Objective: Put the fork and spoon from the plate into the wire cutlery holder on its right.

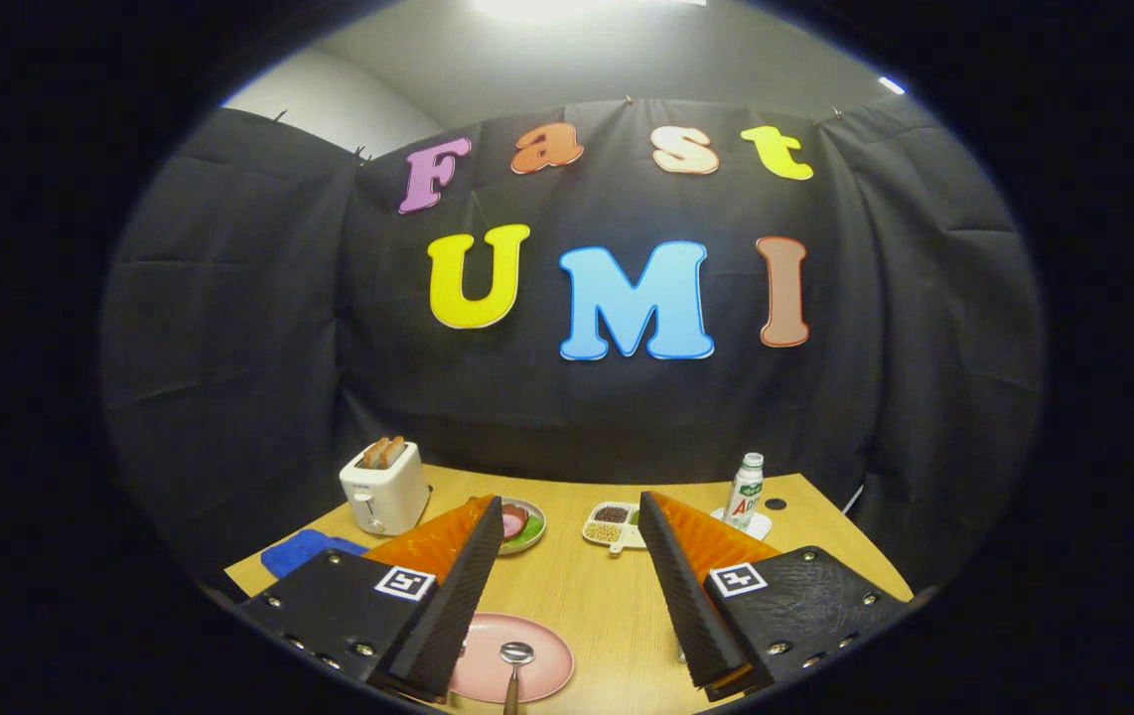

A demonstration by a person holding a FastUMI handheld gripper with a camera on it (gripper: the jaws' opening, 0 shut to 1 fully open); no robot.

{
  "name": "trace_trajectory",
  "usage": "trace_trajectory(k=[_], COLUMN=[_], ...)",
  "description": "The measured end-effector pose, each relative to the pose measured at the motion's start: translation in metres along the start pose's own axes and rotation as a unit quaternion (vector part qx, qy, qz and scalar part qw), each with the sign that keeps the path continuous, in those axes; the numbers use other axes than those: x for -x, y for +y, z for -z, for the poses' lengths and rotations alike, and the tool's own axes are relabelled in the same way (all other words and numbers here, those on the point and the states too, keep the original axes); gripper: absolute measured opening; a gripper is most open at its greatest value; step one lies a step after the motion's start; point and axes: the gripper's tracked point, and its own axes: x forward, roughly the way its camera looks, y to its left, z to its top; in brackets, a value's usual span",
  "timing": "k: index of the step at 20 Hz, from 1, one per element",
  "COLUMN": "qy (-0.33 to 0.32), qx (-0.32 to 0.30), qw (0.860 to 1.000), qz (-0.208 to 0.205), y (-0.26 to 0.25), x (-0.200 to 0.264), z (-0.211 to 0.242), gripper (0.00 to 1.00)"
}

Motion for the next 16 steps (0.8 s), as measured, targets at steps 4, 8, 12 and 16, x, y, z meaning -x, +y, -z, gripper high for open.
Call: trace_trajectory(k=[4,8,12,16], qy=[0.084,0.183,0.274,0.338], qx=[0.001,0.010,0.013,0.024], qw=[0.996,0.981,0.959,0.938], qz=[-0.032,-0.062,-0.072,-0.074], y=[0.020,0.039,0.048,0.048], x=[-0.015,-0.023,-0.012,-0.003], z=[0.069,0.146,0.216,0.261], gripper=[0.73,0.55,0.55,0.55])
